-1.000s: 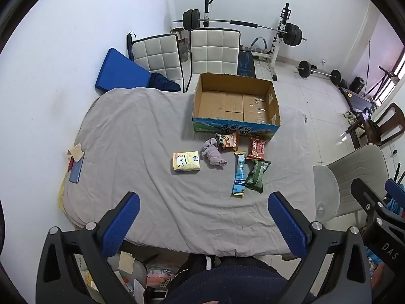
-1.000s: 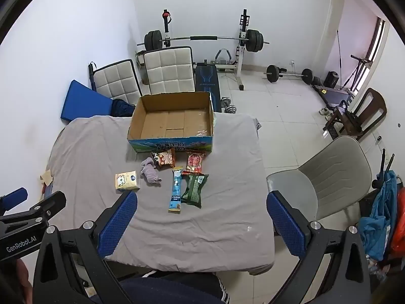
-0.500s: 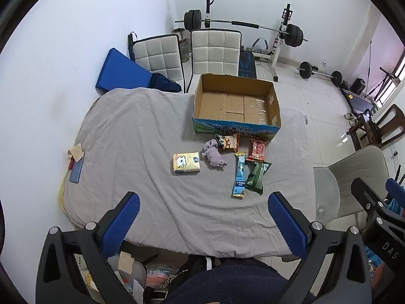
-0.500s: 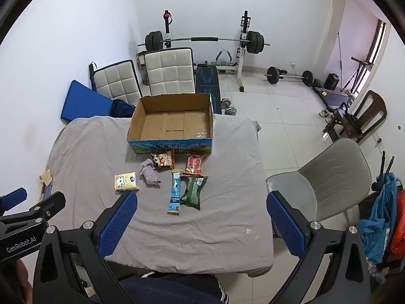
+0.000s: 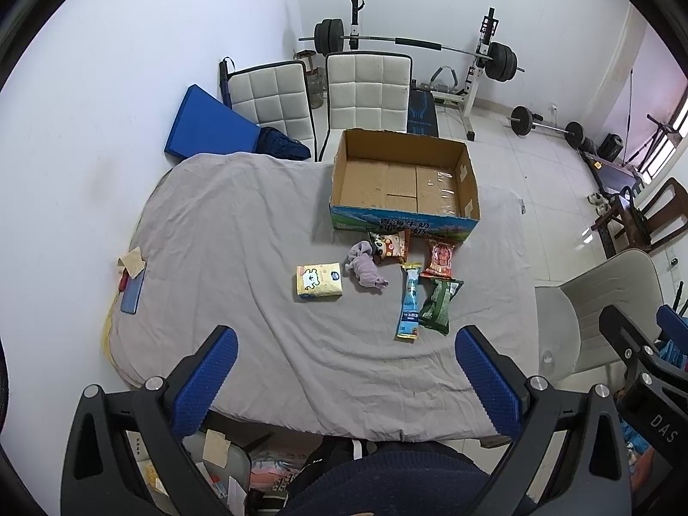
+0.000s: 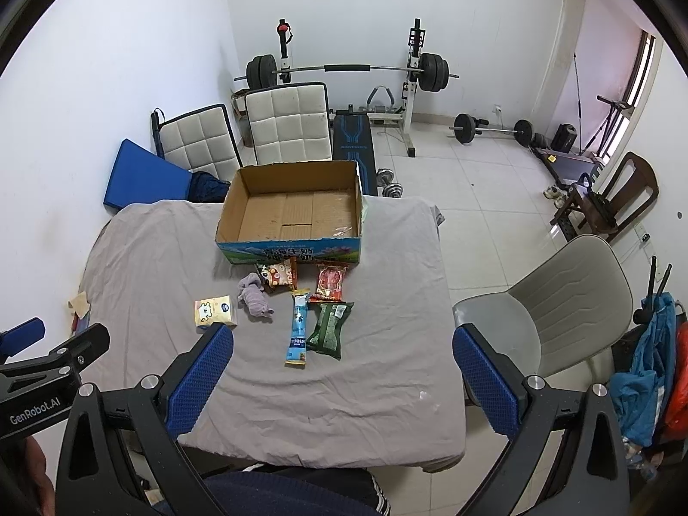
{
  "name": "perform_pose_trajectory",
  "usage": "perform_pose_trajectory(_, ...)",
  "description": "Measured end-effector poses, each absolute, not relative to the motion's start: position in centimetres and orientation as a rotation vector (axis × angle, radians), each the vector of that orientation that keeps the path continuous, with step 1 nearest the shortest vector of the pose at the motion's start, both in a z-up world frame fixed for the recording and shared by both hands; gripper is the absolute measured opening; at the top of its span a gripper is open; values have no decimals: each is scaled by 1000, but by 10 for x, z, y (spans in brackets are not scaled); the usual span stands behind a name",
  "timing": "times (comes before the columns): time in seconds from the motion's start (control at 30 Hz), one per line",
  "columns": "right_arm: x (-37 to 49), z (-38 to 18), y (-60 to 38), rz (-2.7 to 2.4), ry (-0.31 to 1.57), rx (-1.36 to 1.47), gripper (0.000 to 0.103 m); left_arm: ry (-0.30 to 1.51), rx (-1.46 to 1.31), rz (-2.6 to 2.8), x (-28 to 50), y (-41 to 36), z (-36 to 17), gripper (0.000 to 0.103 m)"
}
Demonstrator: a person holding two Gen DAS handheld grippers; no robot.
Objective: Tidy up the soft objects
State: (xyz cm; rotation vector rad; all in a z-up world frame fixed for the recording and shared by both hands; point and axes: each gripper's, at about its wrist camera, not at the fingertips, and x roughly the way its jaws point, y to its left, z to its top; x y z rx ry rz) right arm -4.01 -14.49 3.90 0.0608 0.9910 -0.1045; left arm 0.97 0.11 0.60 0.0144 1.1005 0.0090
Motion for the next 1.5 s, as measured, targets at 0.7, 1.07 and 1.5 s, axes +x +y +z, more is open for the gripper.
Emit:
perform_pose_trajectory(0.7, -39, 46, -145, -104, 959, 53, 103, 1085, 16, 14, 8, -3, 15, 103)
perform_pose_trajectory(1.07, -39, 51, -146, -100, 950, 53, 103, 1068, 15, 17, 5, -6, 19, 103)
perform_pose_trajectory(1.5, -42, 52, -147, -100, 946, 55, 103, 1062, 15, 17, 4, -7, 21, 103)
